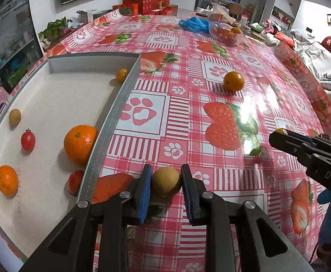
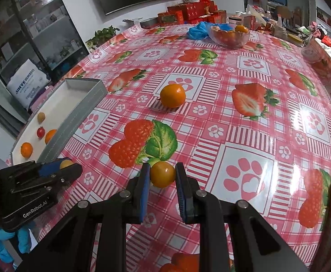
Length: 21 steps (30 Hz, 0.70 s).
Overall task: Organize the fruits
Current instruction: 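Carry the kiwi and yellow cherry tomato over the white tray with both grippers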
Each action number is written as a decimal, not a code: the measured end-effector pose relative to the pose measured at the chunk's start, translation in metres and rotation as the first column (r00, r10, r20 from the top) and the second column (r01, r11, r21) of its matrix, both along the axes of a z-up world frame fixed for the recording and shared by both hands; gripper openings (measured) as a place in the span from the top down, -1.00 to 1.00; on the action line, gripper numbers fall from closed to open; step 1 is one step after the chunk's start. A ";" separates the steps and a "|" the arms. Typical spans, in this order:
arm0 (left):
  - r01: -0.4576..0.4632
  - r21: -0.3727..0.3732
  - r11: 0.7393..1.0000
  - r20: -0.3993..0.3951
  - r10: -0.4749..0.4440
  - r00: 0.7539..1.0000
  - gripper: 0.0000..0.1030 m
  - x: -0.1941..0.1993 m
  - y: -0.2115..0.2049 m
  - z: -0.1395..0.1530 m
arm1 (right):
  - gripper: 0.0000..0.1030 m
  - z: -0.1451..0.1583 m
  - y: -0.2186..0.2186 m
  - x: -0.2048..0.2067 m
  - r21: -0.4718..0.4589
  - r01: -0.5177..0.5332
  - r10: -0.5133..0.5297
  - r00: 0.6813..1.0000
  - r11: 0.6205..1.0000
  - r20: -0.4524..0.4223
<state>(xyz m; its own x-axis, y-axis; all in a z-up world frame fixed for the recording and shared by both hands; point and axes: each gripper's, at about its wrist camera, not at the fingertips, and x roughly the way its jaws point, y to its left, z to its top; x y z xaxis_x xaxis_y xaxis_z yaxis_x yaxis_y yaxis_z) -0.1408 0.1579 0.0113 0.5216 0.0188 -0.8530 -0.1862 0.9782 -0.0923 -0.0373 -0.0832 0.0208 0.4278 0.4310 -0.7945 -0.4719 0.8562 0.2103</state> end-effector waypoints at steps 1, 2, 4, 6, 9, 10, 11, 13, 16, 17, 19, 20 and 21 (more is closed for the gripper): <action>0.000 0.002 1.000 0.000 0.000 1.000 0.47 -0.001 0.000 -0.001 | 0.53 -0.002 0.000 -0.001 -0.010 0.001 -0.001 1.000 1.000 0.002; -0.001 0.009 1.000 0.007 0.001 1.000 0.47 -0.002 -0.001 -0.001 | 0.53 -0.004 0.001 -0.002 -0.019 0.000 0.000 1.000 1.000 0.003; 0.000 0.023 1.000 0.011 0.000 1.000 0.47 -0.002 -0.003 -0.002 | 0.50 -0.009 0.002 -0.004 -0.038 0.000 0.000 1.000 0.999 0.001; 0.005 0.047 0.999 0.010 -0.005 1.000 0.47 -0.002 -0.006 -0.002 | 0.50 -0.013 0.002 -0.005 -0.054 0.002 -0.001 1.000 0.999 0.007; 0.014 0.081 0.997 0.011 -0.015 1.000 0.47 -0.001 -0.010 -0.002 | 0.50 -0.013 0.008 -0.007 -0.097 -0.009 0.013 0.999 0.995 0.037; 0.014 0.081 0.997 0.012 -0.015 1.000 0.47 -0.002 -0.010 -0.003 | 0.50 -0.013 0.010 -0.008 -0.113 -0.013 0.018 0.999 0.993 0.048; 0.011 0.077 0.997 0.014 -0.012 1.000 0.47 -0.002 -0.009 -0.003 | 0.50 -0.013 0.011 -0.008 -0.121 -0.014 0.021 0.998 0.993 0.053; 0.010 0.075 0.997 0.014 -0.011 1.000 0.47 -0.002 -0.009 -0.002 | 0.50 -0.013 0.013 -0.009 -0.132 -0.014 0.023 0.998 0.991 0.061; 0.016 0.070 0.997 0.014 -0.017 1.000 0.47 -0.002 -0.008 -0.002 | 0.52 -0.011 0.008 -0.007 -0.092 -0.008 0.011 0.999 0.996 0.034; 0.021 0.059 0.998 0.014 -0.021 1.000 0.47 -0.003 -0.008 -0.002 | 0.52 -0.011 0.006 -0.006 -0.080 -0.004 0.006 1.000 0.997 0.026; 0.031 0.039 0.999 0.015 -0.032 0.999 0.47 -0.004 -0.008 0.000 | 0.52 -0.008 0.003 -0.006 -0.066 -0.003 0.005 1.000 0.998 0.024; 0.035 0.032 0.999 0.018 -0.035 0.999 0.47 -0.005 -0.007 0.001 | 0.52 -0.006 0.001 -0.006 -0.055 -0.004 0.005 1.000 0.998 0.021; 0.037 0.030 0.999 0.020 -0.037 0.999 0.47 -0.006 -0.008 0.002 | 0.52 -0.004 0.001 -0.006 -0.047 -0.005 0.006 1.000 0.999 0.018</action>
